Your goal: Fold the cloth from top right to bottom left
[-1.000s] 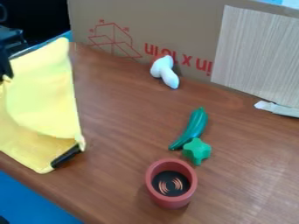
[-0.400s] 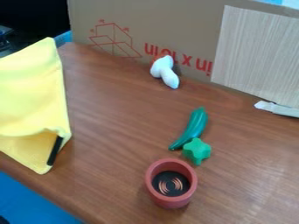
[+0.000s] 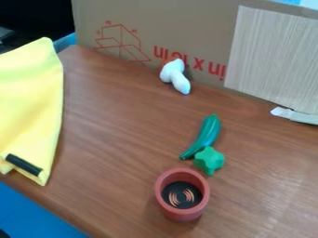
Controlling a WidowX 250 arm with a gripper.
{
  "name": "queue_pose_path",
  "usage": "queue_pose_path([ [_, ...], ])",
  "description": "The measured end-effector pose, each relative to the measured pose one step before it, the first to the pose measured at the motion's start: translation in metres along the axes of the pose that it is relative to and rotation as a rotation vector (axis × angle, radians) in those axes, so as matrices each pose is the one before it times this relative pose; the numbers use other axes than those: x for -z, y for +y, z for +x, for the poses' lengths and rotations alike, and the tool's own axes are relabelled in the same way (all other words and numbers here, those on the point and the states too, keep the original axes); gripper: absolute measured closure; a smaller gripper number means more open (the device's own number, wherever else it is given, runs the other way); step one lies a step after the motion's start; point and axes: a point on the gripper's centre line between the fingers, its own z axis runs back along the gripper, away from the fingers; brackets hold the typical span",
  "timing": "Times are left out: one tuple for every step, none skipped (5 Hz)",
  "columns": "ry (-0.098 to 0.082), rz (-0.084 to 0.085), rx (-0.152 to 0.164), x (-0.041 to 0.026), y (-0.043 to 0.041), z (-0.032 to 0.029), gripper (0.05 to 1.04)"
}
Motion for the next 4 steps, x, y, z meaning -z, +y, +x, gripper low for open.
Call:
queue_pose_path([
  [0.0377,0.0244,0.0748,0.01572,0.00056,-0.00034,0.99],
  [0.0135,0.0264,0.0351,0.00706,0.00416,0.0044,0.825],
  [-0.008,0.0037,-0.0078,0.00149,0.0131,0.00851,0.562],
  [0.0014,-0.0247,0.0126,-0.01013,0.00822,0.01003,0.253],
])
